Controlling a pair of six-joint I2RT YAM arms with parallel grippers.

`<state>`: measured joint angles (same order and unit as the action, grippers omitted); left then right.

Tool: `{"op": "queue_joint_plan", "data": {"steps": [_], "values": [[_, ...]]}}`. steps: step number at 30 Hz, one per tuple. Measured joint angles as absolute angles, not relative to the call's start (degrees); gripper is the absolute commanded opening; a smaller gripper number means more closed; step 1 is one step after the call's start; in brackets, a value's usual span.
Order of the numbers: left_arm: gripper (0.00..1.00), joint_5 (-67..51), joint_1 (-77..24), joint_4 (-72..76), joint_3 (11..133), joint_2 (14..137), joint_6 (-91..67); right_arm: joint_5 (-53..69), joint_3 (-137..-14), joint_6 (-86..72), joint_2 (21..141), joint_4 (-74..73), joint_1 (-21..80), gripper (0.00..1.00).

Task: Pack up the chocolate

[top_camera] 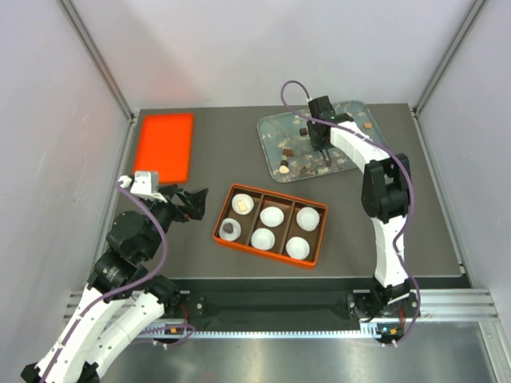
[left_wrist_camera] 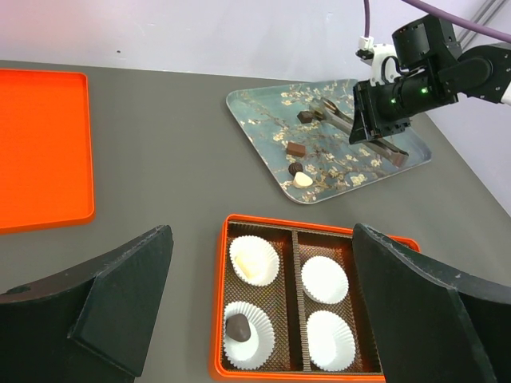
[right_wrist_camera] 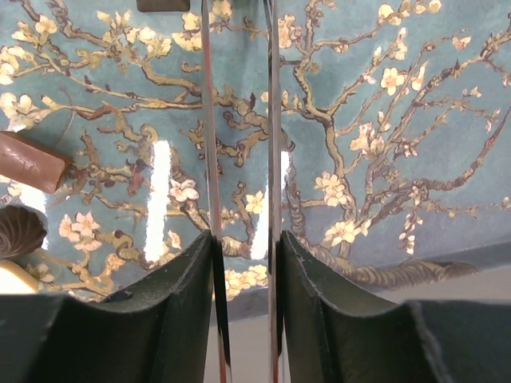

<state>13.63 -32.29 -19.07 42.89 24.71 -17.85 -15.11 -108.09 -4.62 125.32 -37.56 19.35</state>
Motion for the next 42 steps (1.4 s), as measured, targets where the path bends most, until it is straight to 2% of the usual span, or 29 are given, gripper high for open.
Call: {"op": "queue_joint_plan", "data": {"steps": [7,16,21,30,34,42], "values": [[0.99,13.6,-32.3,-19.0,42.9,24.9,-17.8,-15.1,-103.3,-4.2,121.4,-37.5,19.3,0.31],[0.99,13.5,-32.3,-18.8,42.9,25.1,-17.8,-12.3,-83.8,-5.2,102.0,-37.8,19.4,0.31],[0.99,13.3,-32.3,-18.7,42.9,25.4,-17.8,-11.0,-78.5,-5.8,93.1,-37.7,20.7,0.31],[0.99,13.3,-32.3,-18.6,42.9,25.5,-17.8,-10.3,-68.5,-10.1,79.5,-38.0,34.1,0.31],[0.99,13.0,-32.3,-18.5,42.9,26.0,-17.8,-9.6,-65.9,-12.7,76.6,-38.5,40.3,0.31],[0.99,13.0,-32.3,-18.4,42.9,26.1,-17.9,-8.5,-62.0,-17.2,73.8,-39.2,46.6,0.32]]}}
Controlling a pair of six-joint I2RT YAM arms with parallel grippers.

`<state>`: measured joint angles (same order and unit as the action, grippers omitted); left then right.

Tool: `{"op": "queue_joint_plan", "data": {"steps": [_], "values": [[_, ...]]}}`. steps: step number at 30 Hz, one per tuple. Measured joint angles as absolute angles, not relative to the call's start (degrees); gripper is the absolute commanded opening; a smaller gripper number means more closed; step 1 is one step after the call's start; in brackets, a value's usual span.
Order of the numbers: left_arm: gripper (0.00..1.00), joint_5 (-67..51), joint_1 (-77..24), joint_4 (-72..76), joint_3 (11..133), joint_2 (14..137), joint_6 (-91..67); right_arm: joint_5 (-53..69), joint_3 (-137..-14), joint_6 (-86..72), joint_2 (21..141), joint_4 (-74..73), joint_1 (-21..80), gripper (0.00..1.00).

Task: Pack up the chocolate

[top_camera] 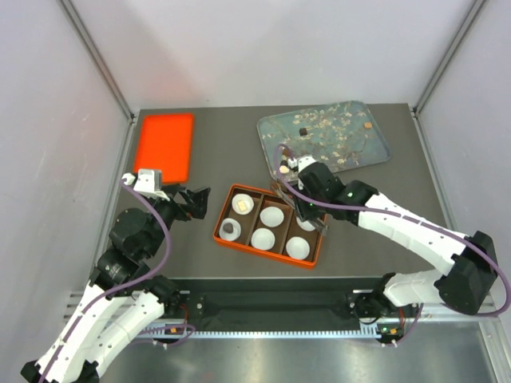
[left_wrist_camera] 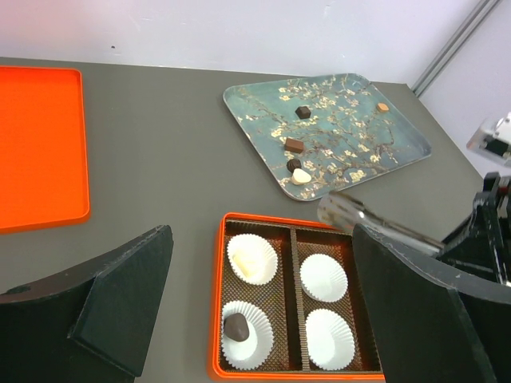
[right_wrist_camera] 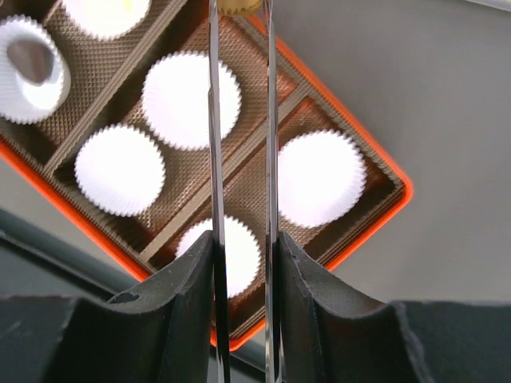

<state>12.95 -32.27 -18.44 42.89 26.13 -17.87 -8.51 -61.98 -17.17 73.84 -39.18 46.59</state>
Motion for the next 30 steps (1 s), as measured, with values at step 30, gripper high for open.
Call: {"op": "queue_joint_plan", "data": {"steps": [30], "values": [[0.99,12.9,-32.2,-18.4,42.9,26.1,-17.9,-10.0,-58.4,-23.8,72.6,-43.0,55.9,0.35]]}}
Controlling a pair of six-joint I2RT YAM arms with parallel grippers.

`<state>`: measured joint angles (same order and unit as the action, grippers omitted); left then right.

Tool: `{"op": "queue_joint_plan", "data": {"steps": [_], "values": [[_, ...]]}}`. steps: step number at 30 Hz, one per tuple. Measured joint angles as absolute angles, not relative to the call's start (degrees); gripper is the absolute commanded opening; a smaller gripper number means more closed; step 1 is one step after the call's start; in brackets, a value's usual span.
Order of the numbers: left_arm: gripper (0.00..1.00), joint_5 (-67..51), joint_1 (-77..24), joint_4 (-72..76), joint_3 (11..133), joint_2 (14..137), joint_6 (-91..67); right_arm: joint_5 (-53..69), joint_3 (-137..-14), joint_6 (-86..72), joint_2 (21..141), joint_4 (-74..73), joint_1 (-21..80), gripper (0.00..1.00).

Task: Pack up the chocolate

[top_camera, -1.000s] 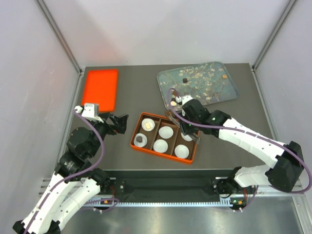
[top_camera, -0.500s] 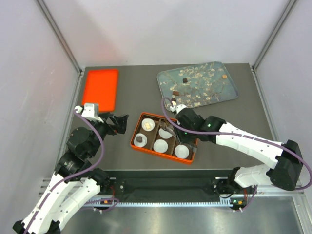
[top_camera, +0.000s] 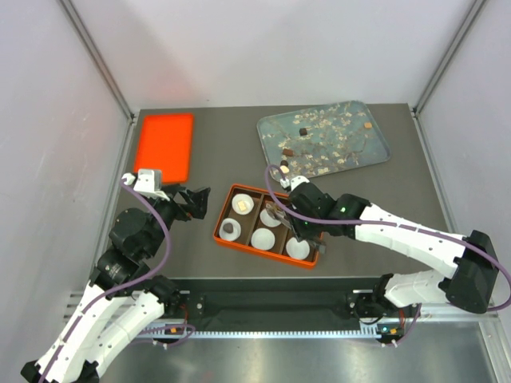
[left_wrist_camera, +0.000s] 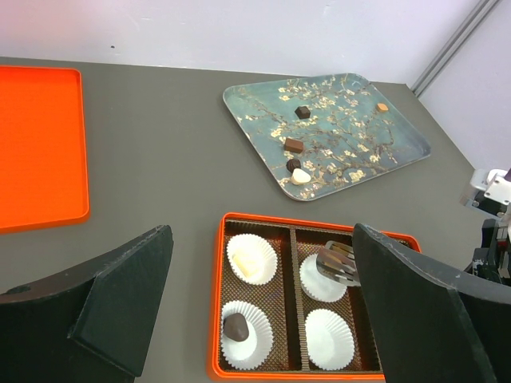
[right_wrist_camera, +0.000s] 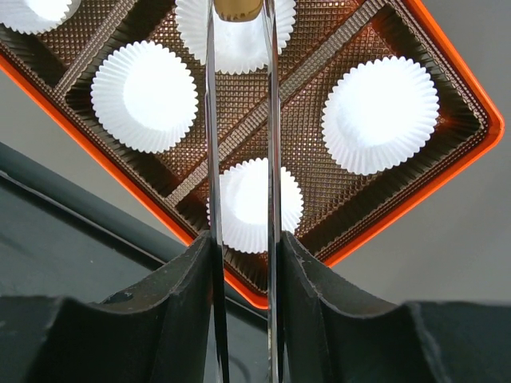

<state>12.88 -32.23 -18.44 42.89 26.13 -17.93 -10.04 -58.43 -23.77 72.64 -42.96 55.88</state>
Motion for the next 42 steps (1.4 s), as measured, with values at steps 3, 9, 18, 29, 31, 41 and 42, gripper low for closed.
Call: {"op": "queue_joint_plan", "data": {"steps": [3,9,18,29,31,41,42], "values": [[0.99,12.9,-32.2,-18.4,42.9,26.1,-17.9,-10.0,-58.4,-23.8,72.6,-43.0,56.0,0.36],[0.99,12.9,-32.2,-18.4,42.9,26.1,-17.9,-10.0,-58.4,-23.8,72.6,-43.0,56.4,0.37],[0.99,12.9,-32.2,-18.4,42.9,26.1,-17.9,-11.1,-58.5,-23.7,72.7,-43.2,56.5,0.41],[0.99,12.7,-32.2,-18.4,42.9,26.1,-17.9,-11.6,-61.3,-23.4,72.9,-45.1,56.5,0.41],[0.99,12.7,-32.2,-18.4,42.9,26.1,-17.9,-11.6,-62.8,-23.1,72.9,-45.5,56.5,0.4],[0.99,12.7,-32.2,-18.4,42.9,26.1,-17.9,-14.5,-68.9,-18.2,73.0,-47.4,52.6,0.41],[0.99,12.7,-32.2,-18.4,42.9,26.1,-17.9,-15.1,-69.7,-17.2,73.3,-47.6,50.8,0.41]]}}
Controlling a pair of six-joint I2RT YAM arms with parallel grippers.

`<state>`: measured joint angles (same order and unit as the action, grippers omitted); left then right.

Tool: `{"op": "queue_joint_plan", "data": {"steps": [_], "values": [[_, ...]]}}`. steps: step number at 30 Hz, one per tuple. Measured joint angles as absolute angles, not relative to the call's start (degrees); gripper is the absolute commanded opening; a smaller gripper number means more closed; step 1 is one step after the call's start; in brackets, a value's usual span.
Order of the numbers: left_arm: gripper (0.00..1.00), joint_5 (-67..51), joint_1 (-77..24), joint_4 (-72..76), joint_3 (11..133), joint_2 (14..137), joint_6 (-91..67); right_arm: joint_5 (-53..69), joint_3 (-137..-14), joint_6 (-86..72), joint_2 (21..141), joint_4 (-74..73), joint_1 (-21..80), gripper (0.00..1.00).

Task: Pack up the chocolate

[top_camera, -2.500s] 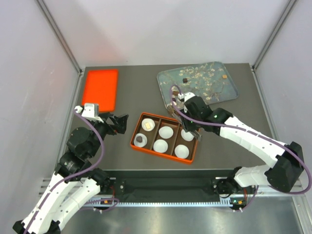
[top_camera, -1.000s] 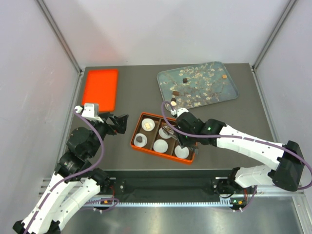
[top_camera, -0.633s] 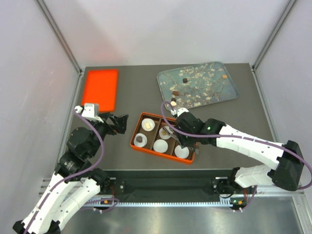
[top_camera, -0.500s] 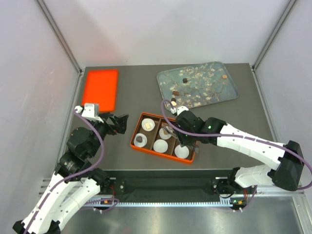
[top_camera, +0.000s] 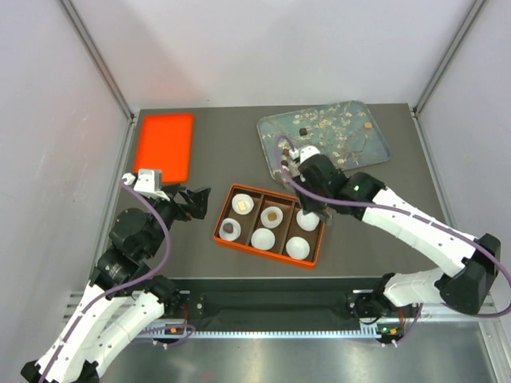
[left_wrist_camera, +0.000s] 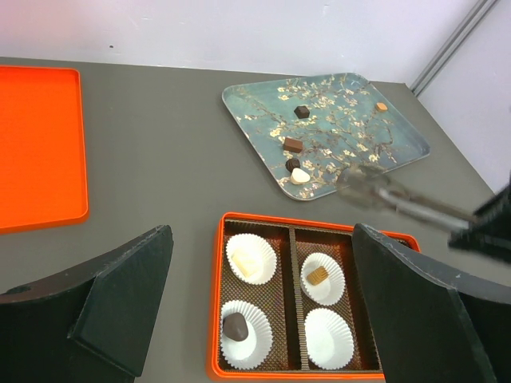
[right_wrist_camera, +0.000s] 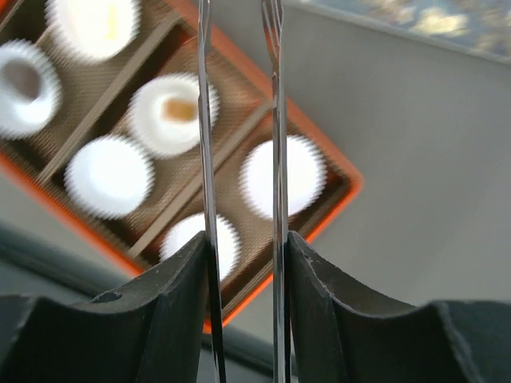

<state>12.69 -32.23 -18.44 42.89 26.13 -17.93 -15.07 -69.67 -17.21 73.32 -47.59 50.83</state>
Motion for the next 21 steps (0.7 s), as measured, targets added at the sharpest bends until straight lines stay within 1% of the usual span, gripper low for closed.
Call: {"op": "queue_joint_plan", "data": {"steps": [7,21], "values": [[0.99,12.7,-32.2,-18.4,42.9,26.1,-17.9,-16.6,-75.7,-10.1,78.8,-46.1,37.8,0.42],[0.99,12.7,-32.2,-18.4,42.9,26.1,-17.9,-16.2,-83.8,-0.8,95.0,-41.4,29.8,0.43]]}}
